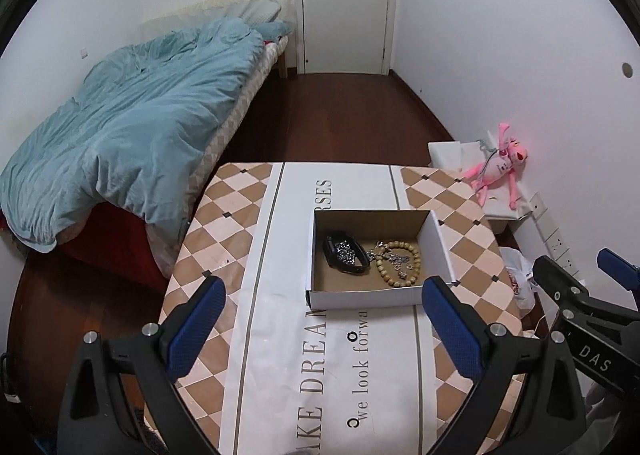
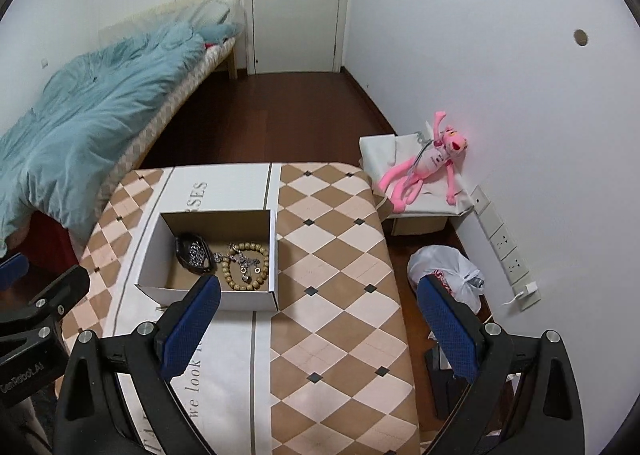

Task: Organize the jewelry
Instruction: 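Lift both grippers out of the box and back over the table, then move both grippers down toward the small black rings on the table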

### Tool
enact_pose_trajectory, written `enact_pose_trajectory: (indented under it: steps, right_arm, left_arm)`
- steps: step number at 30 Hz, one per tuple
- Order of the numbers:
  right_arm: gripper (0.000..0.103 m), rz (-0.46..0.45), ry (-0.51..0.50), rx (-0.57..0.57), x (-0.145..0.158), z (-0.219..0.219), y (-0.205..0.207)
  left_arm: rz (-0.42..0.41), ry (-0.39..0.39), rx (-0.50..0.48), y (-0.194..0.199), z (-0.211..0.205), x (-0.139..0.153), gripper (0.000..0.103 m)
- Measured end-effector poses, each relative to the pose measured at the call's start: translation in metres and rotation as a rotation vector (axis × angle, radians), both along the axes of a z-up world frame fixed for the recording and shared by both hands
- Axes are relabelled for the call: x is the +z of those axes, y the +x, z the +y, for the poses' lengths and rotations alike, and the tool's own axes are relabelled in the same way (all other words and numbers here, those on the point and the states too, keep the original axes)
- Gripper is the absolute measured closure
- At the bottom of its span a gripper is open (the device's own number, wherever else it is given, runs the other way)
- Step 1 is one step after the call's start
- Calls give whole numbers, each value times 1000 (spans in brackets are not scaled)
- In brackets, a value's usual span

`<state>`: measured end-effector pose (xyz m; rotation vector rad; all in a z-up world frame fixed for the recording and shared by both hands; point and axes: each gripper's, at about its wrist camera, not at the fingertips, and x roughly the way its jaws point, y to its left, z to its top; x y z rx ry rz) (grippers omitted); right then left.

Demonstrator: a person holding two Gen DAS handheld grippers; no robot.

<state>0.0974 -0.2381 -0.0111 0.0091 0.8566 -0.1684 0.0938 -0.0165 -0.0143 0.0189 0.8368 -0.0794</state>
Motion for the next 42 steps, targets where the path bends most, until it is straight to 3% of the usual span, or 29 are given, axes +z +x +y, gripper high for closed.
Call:
enact_pose_trajectory:
  steps: [3,7,15,18,22,28,30,34,35,37,39,42]
  right_arm:
    - [3,-7,21,6,5,-1,-8]
    - [3,77,96,49,-20,0,-17]
    - [3,324,192,156,-143,34,-48]
    - [7,334,210,208,-167,55,-56]
    - [13,313,173,296,-181,95,-63]
    - [43,308,141,362,-194,131,-62]
    - [63,311,130,370,-198,136,-62]
    - [79,291,97,391,-201,144,-62]
    - [91,282,90,394,-201,144,-62]
    - [91,273,97,398,-202,142,-63]
    - [103,272,101,388,-201,138,-64]
    - [103,250,137,334,-195,115,-64]
  left_arm:
    - [0,8,14,-4,2,2,3]
    - [16,42,39,-12,13,-17,3]
    - [254,188,91,-43,59,-135,3]
    - [318,214,103,-53,73,-167,3]
    - [355,244,116,-61,85,-188,3]
    - [367,247,150,-65,100,-196,3]
    - [370,247,158,-65,105,-198,3]
    - [378,246,168,-62,111,-199,3]
    - [377,245,170,-62,111,-199,3]
    - [377,245,166,-61,110,-198,3]
    - [376,244,157,-60,107,-197,3]
    - [363,241,132,-54,95,-192,3]
